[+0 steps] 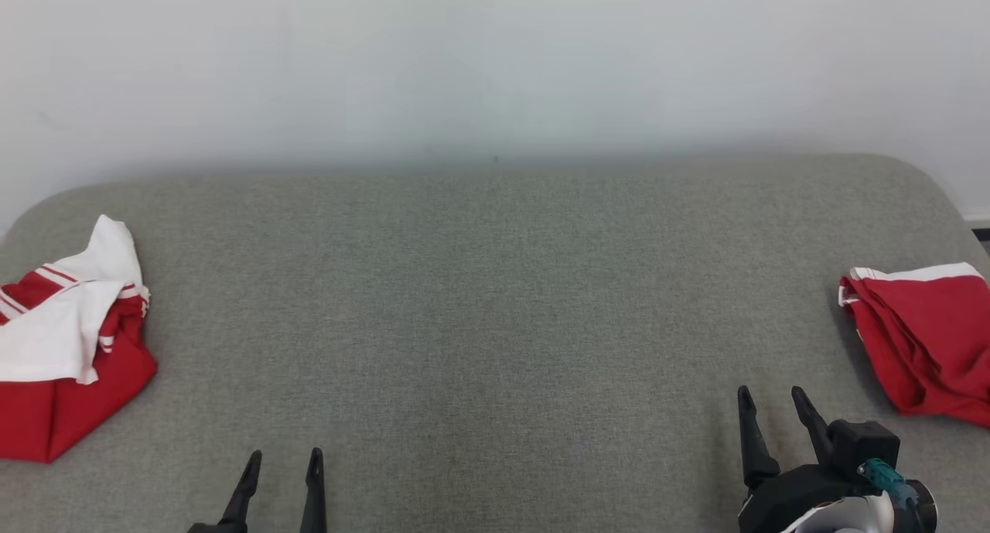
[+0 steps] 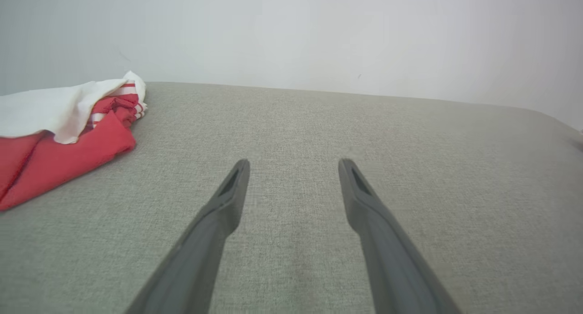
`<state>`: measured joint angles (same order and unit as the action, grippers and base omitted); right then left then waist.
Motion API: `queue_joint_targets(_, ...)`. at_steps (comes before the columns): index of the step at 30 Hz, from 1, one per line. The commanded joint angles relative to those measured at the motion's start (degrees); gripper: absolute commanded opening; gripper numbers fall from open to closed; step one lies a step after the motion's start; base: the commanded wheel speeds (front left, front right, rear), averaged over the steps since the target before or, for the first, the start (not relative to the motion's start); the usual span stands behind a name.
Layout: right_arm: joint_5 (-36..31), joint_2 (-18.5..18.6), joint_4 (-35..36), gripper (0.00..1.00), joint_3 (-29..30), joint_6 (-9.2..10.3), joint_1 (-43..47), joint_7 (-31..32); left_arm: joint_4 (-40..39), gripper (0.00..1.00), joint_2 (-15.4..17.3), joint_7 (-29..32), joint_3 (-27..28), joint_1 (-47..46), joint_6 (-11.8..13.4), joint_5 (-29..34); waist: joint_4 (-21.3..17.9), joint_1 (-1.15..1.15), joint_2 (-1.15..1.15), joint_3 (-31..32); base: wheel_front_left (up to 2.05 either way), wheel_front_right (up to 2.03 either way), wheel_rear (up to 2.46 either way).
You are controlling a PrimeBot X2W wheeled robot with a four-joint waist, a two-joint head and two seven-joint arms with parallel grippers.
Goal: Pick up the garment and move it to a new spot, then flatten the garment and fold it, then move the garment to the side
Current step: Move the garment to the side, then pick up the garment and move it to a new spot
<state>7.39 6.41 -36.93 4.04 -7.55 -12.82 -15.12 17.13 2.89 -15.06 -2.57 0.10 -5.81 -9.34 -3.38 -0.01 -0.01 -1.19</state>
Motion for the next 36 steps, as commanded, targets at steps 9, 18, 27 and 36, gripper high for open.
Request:
queue_joint_targets(9,-1.00,-2.81,6.86,1.00,-0.11,0.13,4.73,0.00,-0.25,1.00,0.01,-0.15,2.64,2.64,-0.07,-0.01,1.77,0.01,0.01,2.64,0.00,0.00,0.00)
queue_joint_targets(18,-0.79,-3.44,9.84,1.00,1.09,0.13,7.19,0.00,-0.47,1.00,-0.03,-0.15,4.29,3.97,-0.13,-0.16,1.38,0.01,0.01,4.00,0.00,0.00,0.00)
queue_joint_targets(27,0.28,-3.55,11.97,1.00,0.16,0.14,8.70,0.00,-0.68,1.00,-0.03,-0.15,5.21,4.81,0.43,-0.89,0.32,0.01,0.01,4.58,0.00,0.00,0.00)
queue_joint_targets(36,0.67,-3.55,12.36,1.00,-0.97,0.14,9.25,0.00,-1.01,1.00,-0.02,-0.15,4.84,4.74,0.82,-0.97,0.01,0.01,0.01,4.15,0.00,0.00,0.00)
